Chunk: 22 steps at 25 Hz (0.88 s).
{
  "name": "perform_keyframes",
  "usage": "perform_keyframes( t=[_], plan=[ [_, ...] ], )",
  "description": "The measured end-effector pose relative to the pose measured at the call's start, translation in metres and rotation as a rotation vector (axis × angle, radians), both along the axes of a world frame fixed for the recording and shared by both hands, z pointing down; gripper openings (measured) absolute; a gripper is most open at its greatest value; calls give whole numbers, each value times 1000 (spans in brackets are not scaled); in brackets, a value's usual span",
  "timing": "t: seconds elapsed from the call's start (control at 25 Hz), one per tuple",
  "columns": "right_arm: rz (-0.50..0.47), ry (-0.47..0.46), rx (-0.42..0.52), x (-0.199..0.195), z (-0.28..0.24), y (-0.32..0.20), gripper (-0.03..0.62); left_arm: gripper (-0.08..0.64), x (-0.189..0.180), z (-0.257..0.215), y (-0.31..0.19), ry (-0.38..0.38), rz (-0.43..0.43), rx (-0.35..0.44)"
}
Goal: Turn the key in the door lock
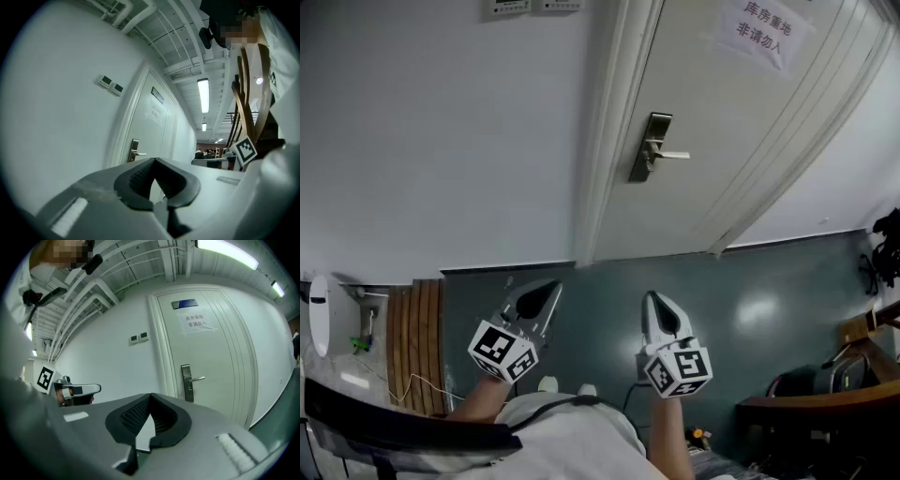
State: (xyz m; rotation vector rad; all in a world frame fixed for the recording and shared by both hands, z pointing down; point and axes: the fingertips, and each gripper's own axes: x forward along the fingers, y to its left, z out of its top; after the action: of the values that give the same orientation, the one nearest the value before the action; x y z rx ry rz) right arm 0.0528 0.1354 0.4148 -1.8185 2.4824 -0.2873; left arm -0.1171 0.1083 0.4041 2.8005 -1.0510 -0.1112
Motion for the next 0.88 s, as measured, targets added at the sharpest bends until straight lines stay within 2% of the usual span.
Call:
perform_keyframes(
  t=[0.64, 0.88],
  plan=[
    [56, -6, 10, -19, 1, -6, 9, 6, -25, 3, -15, 12, 42, -3],
    [31, -30, 0, -39, 3, -9, 8, 5, -37, 5, -19, 19, 86, -19]
  ],
)
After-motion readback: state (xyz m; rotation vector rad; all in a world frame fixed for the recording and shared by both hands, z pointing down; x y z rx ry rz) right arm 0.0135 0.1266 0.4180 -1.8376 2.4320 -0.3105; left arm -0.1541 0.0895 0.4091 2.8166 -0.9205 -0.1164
